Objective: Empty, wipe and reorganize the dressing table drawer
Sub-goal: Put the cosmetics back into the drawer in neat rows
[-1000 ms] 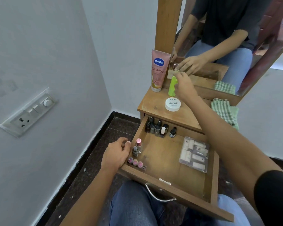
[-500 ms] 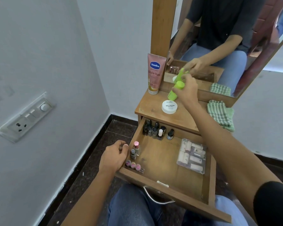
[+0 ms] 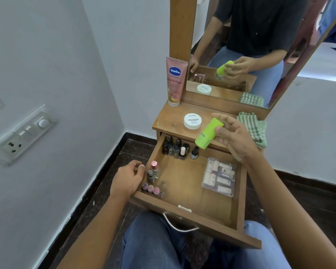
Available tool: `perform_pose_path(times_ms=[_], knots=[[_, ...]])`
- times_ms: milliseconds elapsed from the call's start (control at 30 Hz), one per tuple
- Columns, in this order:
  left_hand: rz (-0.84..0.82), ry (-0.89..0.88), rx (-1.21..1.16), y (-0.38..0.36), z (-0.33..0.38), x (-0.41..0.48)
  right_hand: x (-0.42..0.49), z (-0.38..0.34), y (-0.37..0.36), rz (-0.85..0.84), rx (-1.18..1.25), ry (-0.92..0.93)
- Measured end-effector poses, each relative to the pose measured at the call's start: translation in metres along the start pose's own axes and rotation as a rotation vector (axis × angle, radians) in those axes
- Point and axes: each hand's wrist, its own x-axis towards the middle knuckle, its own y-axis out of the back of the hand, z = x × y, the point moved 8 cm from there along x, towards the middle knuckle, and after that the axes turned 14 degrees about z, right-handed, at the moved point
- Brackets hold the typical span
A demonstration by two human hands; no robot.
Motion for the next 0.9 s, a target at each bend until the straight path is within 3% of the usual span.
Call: perform_pose_path(times_ms=[233, 400, 900], knots=[[0.019, -0.007, -0.005, 0.001, 0.001, -0.001, -0.030, 0.044, 0.010, -0.022, -0.393, 0.025], [0.017, -0.013, 0.004, 0.001, 0.000, -0.001, -0.039, 0.070, 0.012, -0.023, -0.697, 0.243], [0.014, -0.019, -0.004, 0.000, -0.002, 0.000, -0.029, 0.098, 0.003, -0.097, -0.794, 0.344]])
